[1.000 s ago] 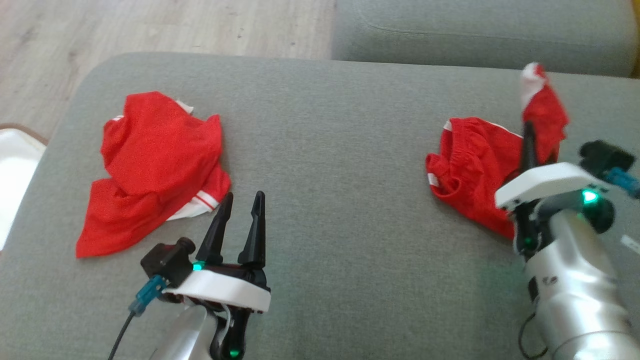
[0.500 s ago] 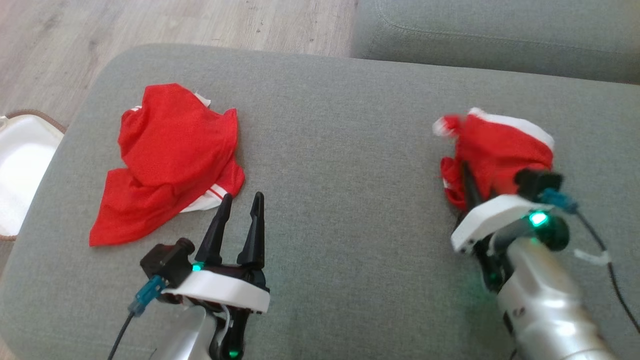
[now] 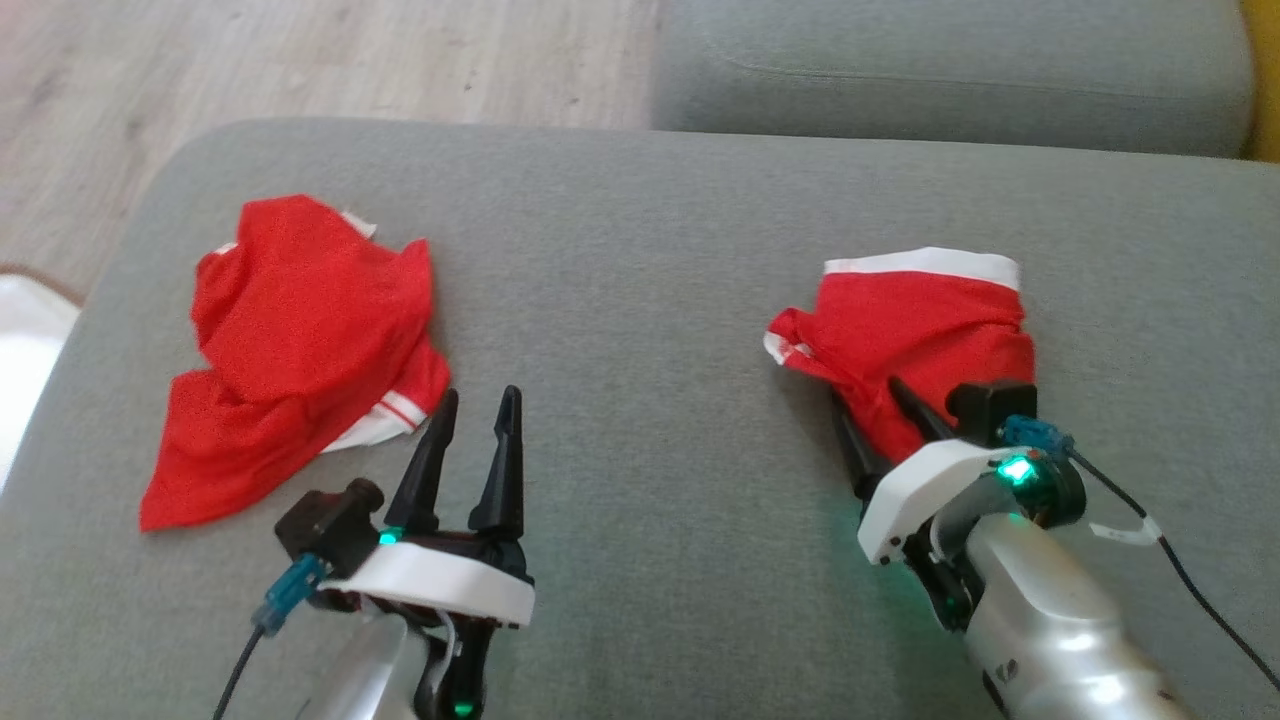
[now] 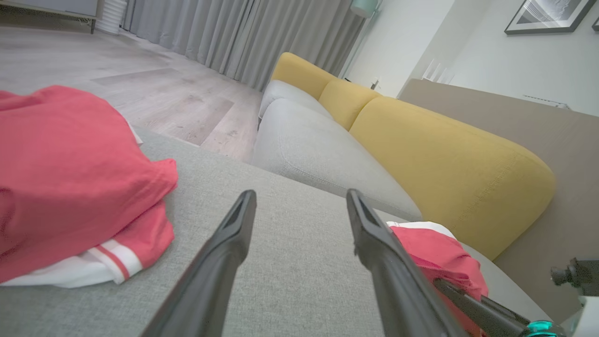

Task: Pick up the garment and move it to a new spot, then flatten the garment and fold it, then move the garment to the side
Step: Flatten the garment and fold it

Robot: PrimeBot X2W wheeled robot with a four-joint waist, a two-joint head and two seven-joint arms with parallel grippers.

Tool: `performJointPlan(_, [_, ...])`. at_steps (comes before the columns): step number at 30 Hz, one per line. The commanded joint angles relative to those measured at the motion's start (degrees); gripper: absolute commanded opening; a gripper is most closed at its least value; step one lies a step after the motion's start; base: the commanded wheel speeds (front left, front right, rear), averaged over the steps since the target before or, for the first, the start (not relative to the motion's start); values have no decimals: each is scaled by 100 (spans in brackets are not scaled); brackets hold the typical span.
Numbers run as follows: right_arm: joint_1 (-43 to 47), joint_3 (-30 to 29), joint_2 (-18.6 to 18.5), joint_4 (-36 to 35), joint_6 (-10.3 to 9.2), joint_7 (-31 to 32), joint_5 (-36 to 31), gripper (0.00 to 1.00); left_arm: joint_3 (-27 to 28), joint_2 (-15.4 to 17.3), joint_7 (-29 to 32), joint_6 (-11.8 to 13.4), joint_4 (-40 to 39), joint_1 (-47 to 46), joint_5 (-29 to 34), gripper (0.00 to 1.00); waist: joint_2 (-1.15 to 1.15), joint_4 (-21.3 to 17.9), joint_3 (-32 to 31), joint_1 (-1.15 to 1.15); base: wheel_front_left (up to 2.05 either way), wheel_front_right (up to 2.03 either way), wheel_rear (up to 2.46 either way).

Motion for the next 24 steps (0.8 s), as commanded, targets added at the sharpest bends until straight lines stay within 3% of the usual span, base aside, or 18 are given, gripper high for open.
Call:
performJointPlan(1, [-176, 133, 17, -253, -5, -124, -16, 100, 267, 72, -36, 8, -193, -118, 11, 100, 0, -133, -45, 0, 0, 0, 0])
performJointPlan(9, [-51, -103, -196, -1005, -5, -277, -45, 100, 440, 111, -36, 8, -314, -93, 60, 100, 0, -586, -163, 0, 0, 0, 0])
performJointPlan(16, [348, -1000, -286, -2037, -5, -319, -234, 100, 583, 106, -36, 8, -470, -84, 146, 100, 0, -1013, -257, 0, 0, 0, 0])
performJointPlan(24, [1167, -1994, -207, -3272, -5, -329, -1366, 100, 572, 57, -36, 8, -611, -67, 312, 100, 0, -1216, -165, 0, 0, 0, 0])
